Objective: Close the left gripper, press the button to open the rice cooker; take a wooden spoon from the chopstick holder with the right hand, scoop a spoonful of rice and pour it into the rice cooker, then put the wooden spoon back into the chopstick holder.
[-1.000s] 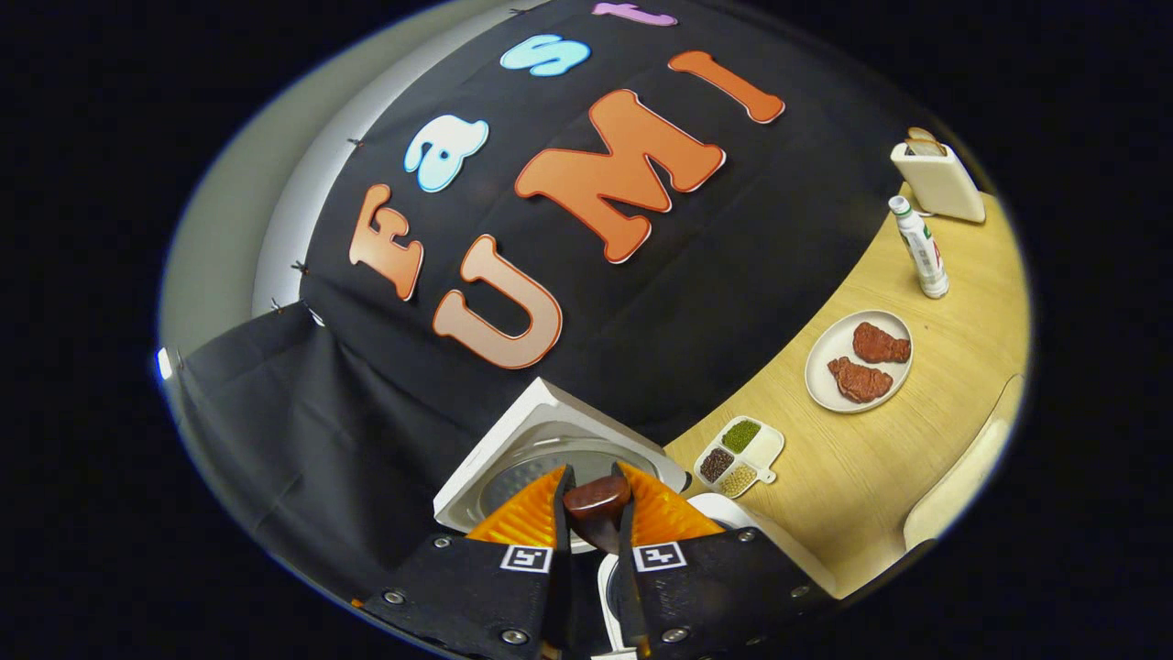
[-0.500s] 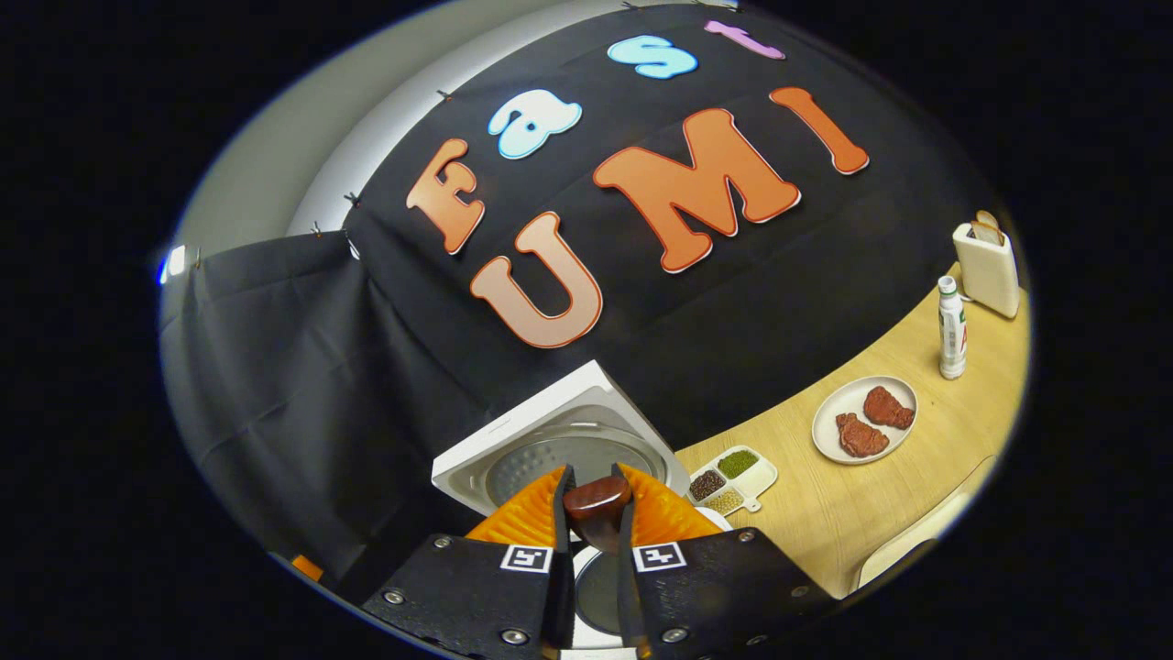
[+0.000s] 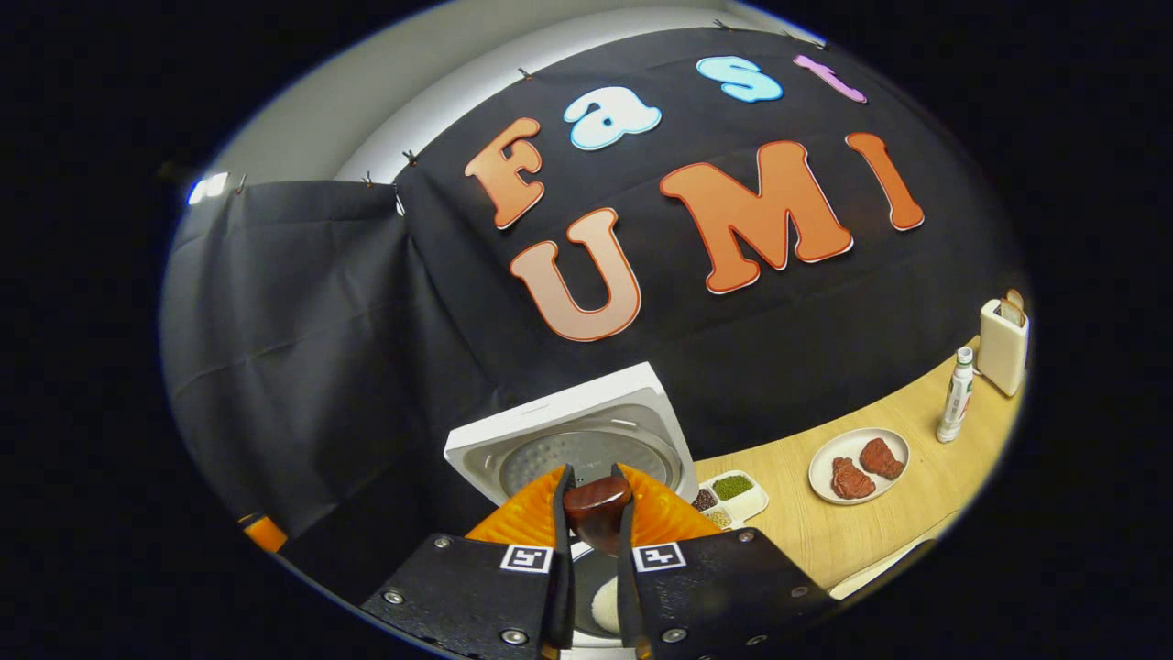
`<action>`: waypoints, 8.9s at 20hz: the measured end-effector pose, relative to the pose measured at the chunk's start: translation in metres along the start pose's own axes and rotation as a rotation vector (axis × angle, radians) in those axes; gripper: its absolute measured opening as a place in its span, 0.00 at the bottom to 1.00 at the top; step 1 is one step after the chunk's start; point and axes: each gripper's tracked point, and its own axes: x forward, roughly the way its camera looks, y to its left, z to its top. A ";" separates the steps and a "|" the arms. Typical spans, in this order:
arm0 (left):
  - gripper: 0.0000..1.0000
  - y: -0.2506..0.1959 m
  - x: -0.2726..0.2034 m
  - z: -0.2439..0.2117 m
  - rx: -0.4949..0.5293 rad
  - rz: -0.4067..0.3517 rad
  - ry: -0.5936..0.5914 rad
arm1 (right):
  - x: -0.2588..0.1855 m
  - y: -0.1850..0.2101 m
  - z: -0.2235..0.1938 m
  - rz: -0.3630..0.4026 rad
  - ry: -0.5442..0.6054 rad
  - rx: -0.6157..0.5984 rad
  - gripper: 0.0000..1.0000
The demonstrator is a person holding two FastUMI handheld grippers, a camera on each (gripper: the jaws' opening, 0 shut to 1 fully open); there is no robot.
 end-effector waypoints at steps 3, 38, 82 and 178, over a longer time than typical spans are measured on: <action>1.00 0.002 -0.002 -0.002 0.000 0.005 0.001 | -0.002 0.006 -0.001 0.014 -0.003 -0.067 0.18; 1.00 -0.122 0.002 0.022 0.011 -0.055 -0.039 | -0.233 -0.403 0.064 -0.420 -0.281 0.590 0.18; 0.99 -0.152 0.008 0.042 -0.044 -0.078 -0.004 | -0.303 -0.536 -0.035 -0.702 -0.058 0.396 0.95; 1.00 -0.245 0.067 -0.191 0.047 -0.174 0.508 | -0.301 -0.419 0.062 -0.550 0.030 -0.029 0.95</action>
